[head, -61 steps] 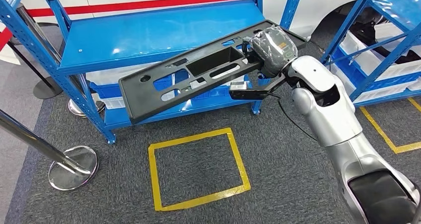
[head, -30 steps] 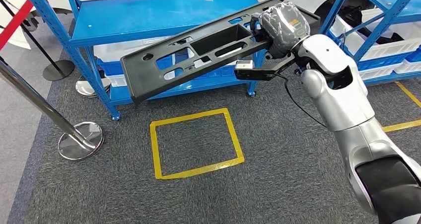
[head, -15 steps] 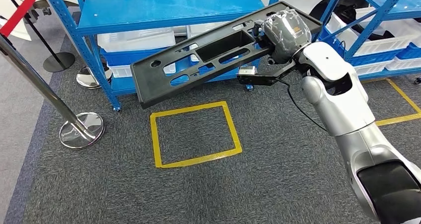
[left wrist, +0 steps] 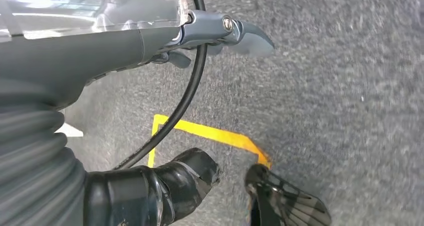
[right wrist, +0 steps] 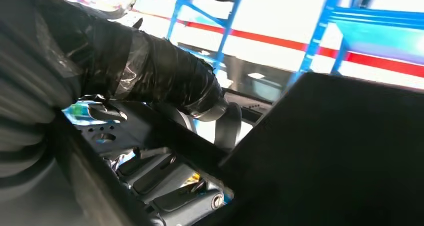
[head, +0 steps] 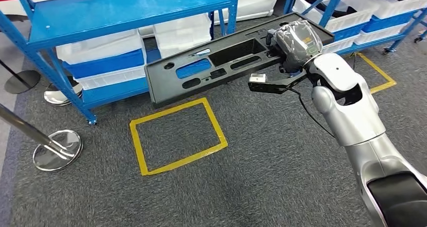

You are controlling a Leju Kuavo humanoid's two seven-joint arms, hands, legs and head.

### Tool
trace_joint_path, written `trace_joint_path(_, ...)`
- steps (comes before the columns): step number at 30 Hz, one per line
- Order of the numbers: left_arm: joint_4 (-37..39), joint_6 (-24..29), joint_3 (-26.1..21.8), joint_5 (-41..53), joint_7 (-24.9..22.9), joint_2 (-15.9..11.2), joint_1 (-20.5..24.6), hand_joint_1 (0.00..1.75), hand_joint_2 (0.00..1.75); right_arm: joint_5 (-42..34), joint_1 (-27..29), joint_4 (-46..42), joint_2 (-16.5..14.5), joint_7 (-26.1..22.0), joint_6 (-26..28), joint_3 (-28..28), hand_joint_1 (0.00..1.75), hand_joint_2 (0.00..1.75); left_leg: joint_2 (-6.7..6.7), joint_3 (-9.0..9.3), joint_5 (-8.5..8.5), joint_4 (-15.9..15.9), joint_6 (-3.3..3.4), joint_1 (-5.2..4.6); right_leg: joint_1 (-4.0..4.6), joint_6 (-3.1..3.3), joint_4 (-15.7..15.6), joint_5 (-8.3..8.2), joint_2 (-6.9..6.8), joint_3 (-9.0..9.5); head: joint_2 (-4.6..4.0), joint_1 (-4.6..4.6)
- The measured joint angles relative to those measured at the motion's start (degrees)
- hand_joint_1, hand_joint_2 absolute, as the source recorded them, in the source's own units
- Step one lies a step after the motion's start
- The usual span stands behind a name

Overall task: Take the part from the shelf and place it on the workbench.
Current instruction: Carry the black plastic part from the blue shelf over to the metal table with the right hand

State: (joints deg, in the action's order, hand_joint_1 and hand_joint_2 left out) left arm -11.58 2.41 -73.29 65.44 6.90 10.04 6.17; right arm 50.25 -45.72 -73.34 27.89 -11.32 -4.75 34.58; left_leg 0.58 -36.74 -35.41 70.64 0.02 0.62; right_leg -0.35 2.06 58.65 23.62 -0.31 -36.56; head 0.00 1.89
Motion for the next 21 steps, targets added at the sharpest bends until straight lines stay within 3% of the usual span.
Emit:
trace_joint_path(1, 0.00, -0.01, 0.00, 0.00, 0.05, 0.01, -0.04, 0.00, 1.75, 0.04, 0.03, -0.04, 0.00, 0.00, -0.05, -0.01, 1.75, 1.75, -0.19, -1.42, -0.80, 3.02, -0.06, 0.02, 0.05, 0.07, 0.08, -0.06, 0.87, -0.10, 0.00, 0.00)
trace_joint_path(2, 0.00, -0.01, 0.00, 0.00, 0.10, 0.01, -0.06, 0.00, 1.75, 0.10, 0.05, -0.07, 0.00, 0.00, -0.09, -0.03, 1.75, 1.75, -0.27, -2.02, -0.46, 4.19, -0.06, 0.02, 0.08, 0.09, 0.20, -0.10, 1.76, -0.16, 0.00, 0.00)
trace_joint_path(4, 0.00, 0.00, 0.00, 0.02, 0.18, -0.03, -0.06, 0.00, 1.75, 0.29, 0.05, -0.12, 0.04, 0.01, -0.19, -0.12, 1.75, 1.75, -0.82, -0.22, 3.22, -0.09, 0.16, 0.03, 0.10, 0.04, 0.56, -0.11, 3.49, -0.20, 0.00, 0.00)
trace_joint_path(6, 0.00, 0.10, 0.01, 0.04, 0.25, -0.15, -0.11, 0.00, 1.75, 0.65, -0.03, -0.26, 0.07, 0.21, -0.24, -0.24, 1.75, 1.75, -3.25, 2.80, 6.56, -7.33, 0.56, 0.21, 0.09, -0.23, 1.13, -0.12, 5.05, -0.59, 0.00, 0.02)
trace_joint_path(8, 0.00, 0.31, 0.02, 0.04, 0.31, -0.22, -0.03, 0.00, 1.75, 1.24, -0.08, -0.53, 0.20, 0.66, -0.22, -0.37, 1.75, 1.75, -4.76, 4.06, 7.22, -10.62, 0.80, 0.34, -0.02, -1.00, 1.50, -0.46, 6.43, -1.42, 0.00, 0.02)
trace_joint_path(10, 0.01, 0.51, 0.02, 0.04, 0.34, -0.07, 0.19, 0.00, 1.75, 1.79, 0.07, -0.76, 0.70, 0.87, -0.19, -0.60, 1.75, 1.75, -3.72, 4.22, 7.46, -11.23, 1.20, 0.31, -0.23, -1.96, 1.37, -1.01, 7.43, -2.00, 0.00, 0.02)
trace_joint_path(12, 0.01, 0.67, 0.02, 0.10, 0.37, 0.13, 0.24, 0.00, 1.75, 2.03, 0.07, -0.87, 1.35, 0.87, -0.16, -0.95, 1.75, 1.75, -2.32, 4.33, 8.11, -11.90, 1.92, 0.42, -0.19, -2.72, 2.51, -0.11, 5.17, -2.69, 0.00, 0.16)
trace_joint_path(14, 0.01, 0.80, 0.02, 0.16, 0.43, 0.16, 0.09, 0.00, 1.75, 2.08, -0.13, -0.97, 1.64, 0.89, -0.14, -1.21, 1.75, 1.75, -0.80, 4.28, 8.48, -12.25, 2.34, 0.49, -0.26, -3.35, 7.72, 3.20, 1.68, -4.91, 0.00, 0.31)
trace_joint_path(16, 0.00, 0.89, 0.02, 0.22, 0.52, 0.14, -0.03, 0.00, 1.75, 2.10, -0.11, -0.98, 1.68, 0.90, -0.11, -1.27, 1.75, 1.75, 0.75, 4.11, 8.52, -12.26, 2.42, 0.47, -0.77, -3.92, 14.42, 6.22, 0.66, -7.68, 0.00, 0.33)
trace_joint_path(17, 0.01, 0.91, 0.03, 0.31, 0.56, 0.13, -0.04, 0.00, 1.75, 2.23, -0.03, -0.96, 1.72, 0.91, -0.10, -1.29, 1.75, 1.75, 1.56, 4.07, 8.52, -12.25, 2.41, 0.47, -1.03, -4.14, 15.83, 6.45, 0.50, -8.07, 0.00, 0.32)
trace_joint_path(18, 0.01, 0.91, 0.04, 0.40, 0.60, 0.15, 0.00, 0.00, 1.75, 2.44, 0.01, -0.96, 1.80, 0.94, -0.10, -1.34, 1.75, 1.75, 2.32, 4.05, 8.50, -12.24, 2.37, 0.47, -1.23, -4.30, 15.08, 5.69, 0.28, -7.37, 0.00, 0.32)
trace_joint_path(19, 0.02, 0.91, 0.05, 0.49, 0.63, 0.20, 0.06, 0.00, 1.75, 2.68, 0.02, -0.96, 1.91, 0.98, -0.10, -1.47, 1.75, 1.75, 3.05, 4.09, 8.45, -12.23, 2.30, 0.48, -1.34, -4.36, 12.21, 4.18, -0.29, -5.51, 0.00, 0.32)
trace_joint_path(21, 0.02, 0.91, 0.08, 0.60, 0.70, 0.36, 0.14, 0.00, 1.75, 3.08, -0.10, -0.98, 2.16, 1.10, -0.10, -1.89, 1.75, 1.75, 4.33, 4.26, 8.30, -12.21, 1.94, 0.36, -0.98, -4.09, 4.55, 1.77, -2.83, -1.06, 0.00, 0.33)
